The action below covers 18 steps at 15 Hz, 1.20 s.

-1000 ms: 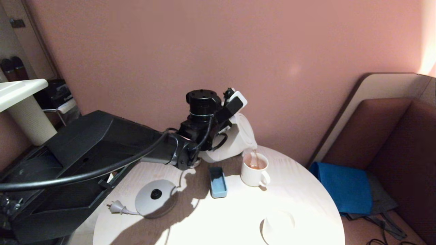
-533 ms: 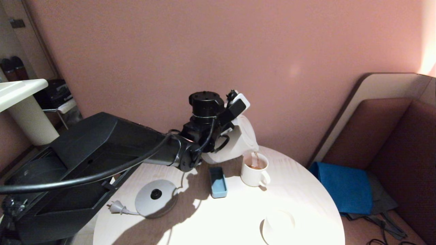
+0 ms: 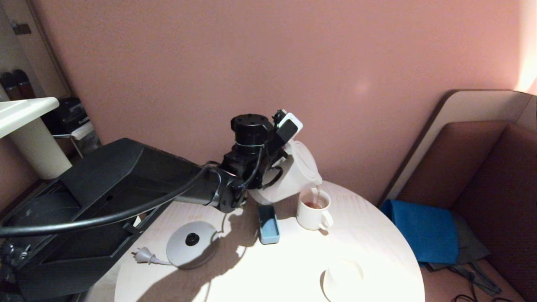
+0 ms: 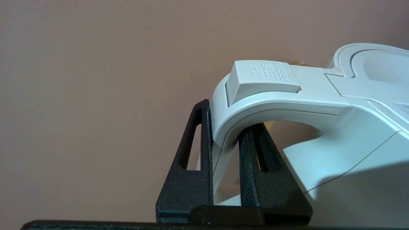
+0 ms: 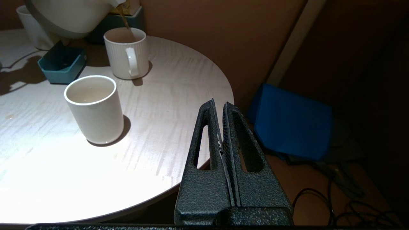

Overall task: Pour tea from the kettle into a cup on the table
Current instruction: Pour water into the cup, then put down the kettle on the table

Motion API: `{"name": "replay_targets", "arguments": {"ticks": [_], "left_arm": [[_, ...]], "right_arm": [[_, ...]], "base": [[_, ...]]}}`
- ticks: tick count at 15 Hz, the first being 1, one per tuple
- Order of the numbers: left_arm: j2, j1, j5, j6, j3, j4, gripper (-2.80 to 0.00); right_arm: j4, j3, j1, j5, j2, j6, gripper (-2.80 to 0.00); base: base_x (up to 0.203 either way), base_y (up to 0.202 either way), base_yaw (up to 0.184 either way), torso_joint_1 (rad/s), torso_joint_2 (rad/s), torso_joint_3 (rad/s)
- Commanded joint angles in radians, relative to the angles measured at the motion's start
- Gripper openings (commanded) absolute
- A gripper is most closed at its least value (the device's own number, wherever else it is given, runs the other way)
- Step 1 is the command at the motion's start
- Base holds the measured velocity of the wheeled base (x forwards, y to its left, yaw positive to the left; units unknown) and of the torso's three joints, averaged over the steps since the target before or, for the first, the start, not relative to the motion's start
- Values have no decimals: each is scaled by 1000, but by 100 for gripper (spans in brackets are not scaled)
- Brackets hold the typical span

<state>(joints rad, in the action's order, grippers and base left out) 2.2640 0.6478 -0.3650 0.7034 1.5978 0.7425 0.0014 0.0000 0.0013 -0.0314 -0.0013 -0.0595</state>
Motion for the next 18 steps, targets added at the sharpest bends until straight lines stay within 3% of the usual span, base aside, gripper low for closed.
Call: {"name": "replay_targets", "arguments": {"ticks": [1,6,12,15,18], "left_arm": [[-22,-23,-3,-40,-41,3,-280],[-66,-76,-5,-205,-135,4,-280],[-118,-87,-4,-516,-153,2,-280],[-187,-117,-28,-573,-193,-3,-280],[-263,-129,-34,-673,-322,-3,-280]], "right_arm": [[0,0,0,-1,1,0,-280],[0,0,0,-1,1,0,-280],[0,0,0,-1,1,0,-280],[0,0,0,-1,1,0,-280],[0,0,0,-1,1,0,-280]], "base": [[0,0,0,0,0,0],[0,0,0,0,0,0],[0,0,0,0,0,0],[0,0,0,0,0,0],[0,0,0,0,0,0]]}}
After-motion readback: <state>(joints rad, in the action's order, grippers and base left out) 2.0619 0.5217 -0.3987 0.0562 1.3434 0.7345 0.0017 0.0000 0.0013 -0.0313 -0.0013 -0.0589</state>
